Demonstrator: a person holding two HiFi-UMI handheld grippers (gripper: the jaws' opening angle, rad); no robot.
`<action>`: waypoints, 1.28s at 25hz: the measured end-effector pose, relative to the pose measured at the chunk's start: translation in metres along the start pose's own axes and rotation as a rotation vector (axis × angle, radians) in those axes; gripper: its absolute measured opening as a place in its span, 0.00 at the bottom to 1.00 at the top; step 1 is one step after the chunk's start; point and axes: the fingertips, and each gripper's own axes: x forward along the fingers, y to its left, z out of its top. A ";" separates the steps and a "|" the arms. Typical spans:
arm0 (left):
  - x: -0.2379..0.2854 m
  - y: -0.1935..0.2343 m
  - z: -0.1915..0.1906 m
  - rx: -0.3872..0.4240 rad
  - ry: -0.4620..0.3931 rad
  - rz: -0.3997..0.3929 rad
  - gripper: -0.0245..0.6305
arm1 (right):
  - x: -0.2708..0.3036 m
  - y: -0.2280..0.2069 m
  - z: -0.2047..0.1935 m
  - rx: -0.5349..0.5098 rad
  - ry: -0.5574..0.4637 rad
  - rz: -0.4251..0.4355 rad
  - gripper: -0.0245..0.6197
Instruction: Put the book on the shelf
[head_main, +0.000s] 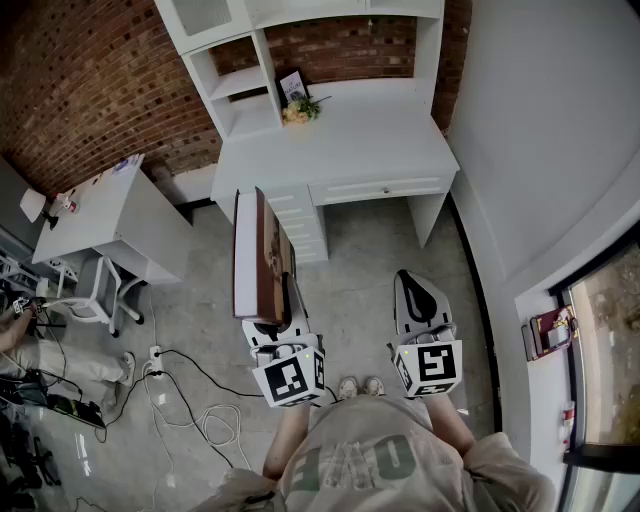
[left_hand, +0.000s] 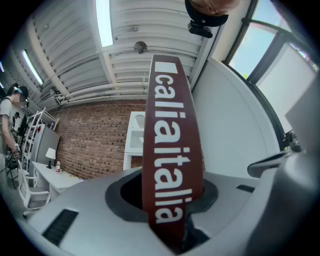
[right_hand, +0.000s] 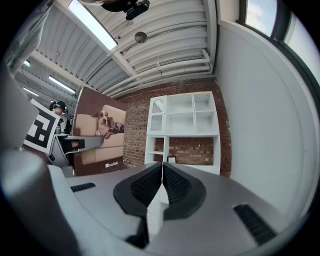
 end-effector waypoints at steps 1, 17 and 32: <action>0.000 0.000 0.000 -0.002 0.003 -0.001 0.26 | 0.001 0.000 0.000 0.000 0.000 0.000 0.06; 0.010 -0.012 -0.009 -0.005 0.020 -0.015 0.26 | 0.010 -0.007 -0.006 -0.019 0.017 0.003 0.06; 0.038 -0.050 -0.027 -0.020 0.016 0.007 0.26 | 0.025 -0.064 -0.024 0.062 0.018 -0.012 0.06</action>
